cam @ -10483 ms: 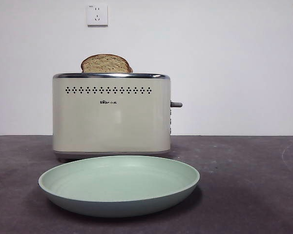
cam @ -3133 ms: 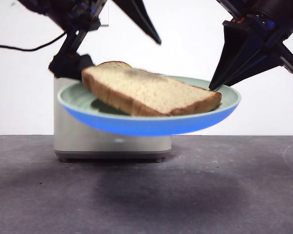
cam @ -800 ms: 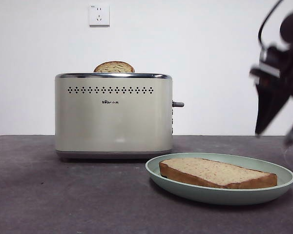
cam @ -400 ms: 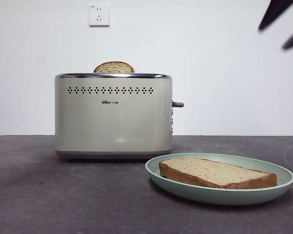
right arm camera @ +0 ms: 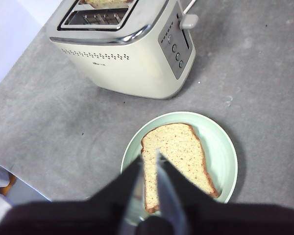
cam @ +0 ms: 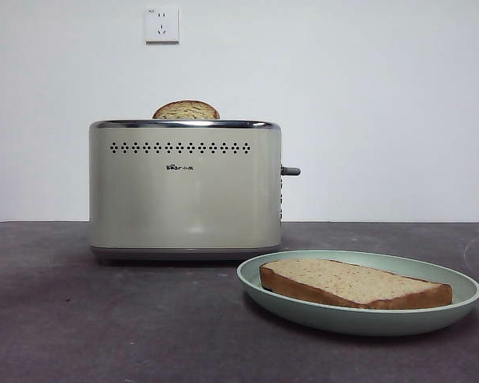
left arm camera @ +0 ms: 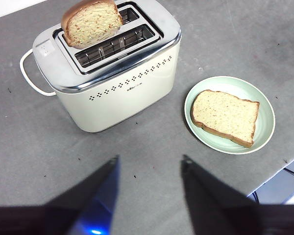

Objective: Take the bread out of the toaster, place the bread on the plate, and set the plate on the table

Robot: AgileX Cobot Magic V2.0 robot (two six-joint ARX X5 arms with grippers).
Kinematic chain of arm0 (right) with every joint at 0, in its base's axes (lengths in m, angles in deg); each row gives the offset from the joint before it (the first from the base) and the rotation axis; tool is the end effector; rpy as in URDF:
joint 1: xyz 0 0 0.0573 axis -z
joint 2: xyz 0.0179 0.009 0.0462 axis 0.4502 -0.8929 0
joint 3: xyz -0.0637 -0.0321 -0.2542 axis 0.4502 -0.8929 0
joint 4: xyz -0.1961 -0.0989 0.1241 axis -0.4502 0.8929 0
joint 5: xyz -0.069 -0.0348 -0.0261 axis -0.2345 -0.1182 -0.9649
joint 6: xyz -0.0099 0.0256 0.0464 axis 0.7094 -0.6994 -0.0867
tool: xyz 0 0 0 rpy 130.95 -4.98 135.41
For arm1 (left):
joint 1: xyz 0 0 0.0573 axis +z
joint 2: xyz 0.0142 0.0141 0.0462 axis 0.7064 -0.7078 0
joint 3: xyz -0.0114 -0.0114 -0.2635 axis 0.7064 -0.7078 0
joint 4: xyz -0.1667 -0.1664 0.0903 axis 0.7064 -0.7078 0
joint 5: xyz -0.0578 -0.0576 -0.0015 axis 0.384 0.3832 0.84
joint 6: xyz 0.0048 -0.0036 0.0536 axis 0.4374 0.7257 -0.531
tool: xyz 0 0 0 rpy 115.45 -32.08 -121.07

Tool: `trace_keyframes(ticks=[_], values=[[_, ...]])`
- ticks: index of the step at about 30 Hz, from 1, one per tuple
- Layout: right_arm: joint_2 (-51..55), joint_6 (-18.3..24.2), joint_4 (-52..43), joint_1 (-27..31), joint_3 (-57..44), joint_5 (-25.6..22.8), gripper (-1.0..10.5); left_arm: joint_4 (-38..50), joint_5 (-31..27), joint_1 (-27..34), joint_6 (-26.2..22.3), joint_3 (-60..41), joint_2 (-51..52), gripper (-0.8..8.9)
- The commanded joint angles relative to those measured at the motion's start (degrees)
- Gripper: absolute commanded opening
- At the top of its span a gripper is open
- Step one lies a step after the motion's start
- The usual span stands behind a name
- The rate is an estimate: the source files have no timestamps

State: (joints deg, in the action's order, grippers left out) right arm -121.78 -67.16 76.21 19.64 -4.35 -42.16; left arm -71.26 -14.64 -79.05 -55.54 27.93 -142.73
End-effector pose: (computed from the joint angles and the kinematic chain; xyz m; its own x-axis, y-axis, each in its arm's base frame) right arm 0.1423 0.0316 0.3454 0.6315 0.5607 -0.5355 -0.4448 0.8277 0.3421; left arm 0.1078 -0.0713 0.4382 0.6711 -0.3948 -0.6275 0.5147 0.8573 0.0110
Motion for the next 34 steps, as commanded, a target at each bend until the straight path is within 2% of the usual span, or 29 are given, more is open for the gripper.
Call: trace_keyframes(ticks=[1,23,28,30,32,34], values=[[0.0,0.7,-0.1,-0.1,-0.1,0.0,-0.1,0.3,0.1,-0.2,-0.6,-0.1,0.1,-0.08],[0.0,0.6,-0.1,0.0,-0.1,-0.4,0.0,0.8,0.1,-0.1,0.2,-0.1,0.1,-0.04],[0.0,0.6,-0.1,0.0,-0.1,-0.4,0.0,1.5,0.1,1.9,-0.9,-0.1,1.9,-0.04],[0.0,0.6,-0.1,0.0,-0.1,-0.4,0.0,6.0,0.2,3.7,-0.1,-1.4,3.5,-0.04],[0.0,0.6,-0.1,0.0,-0.1,-0.4,0.0,16.9,0.2,6.4,-0.7,-6.4,6.5,-0.04],[0.0,0.6,-0.1,0.0,-0.1,-0.4,0.0,32.9,0.4,9.6,-0.8,-16.0,11.3,-0.04]])
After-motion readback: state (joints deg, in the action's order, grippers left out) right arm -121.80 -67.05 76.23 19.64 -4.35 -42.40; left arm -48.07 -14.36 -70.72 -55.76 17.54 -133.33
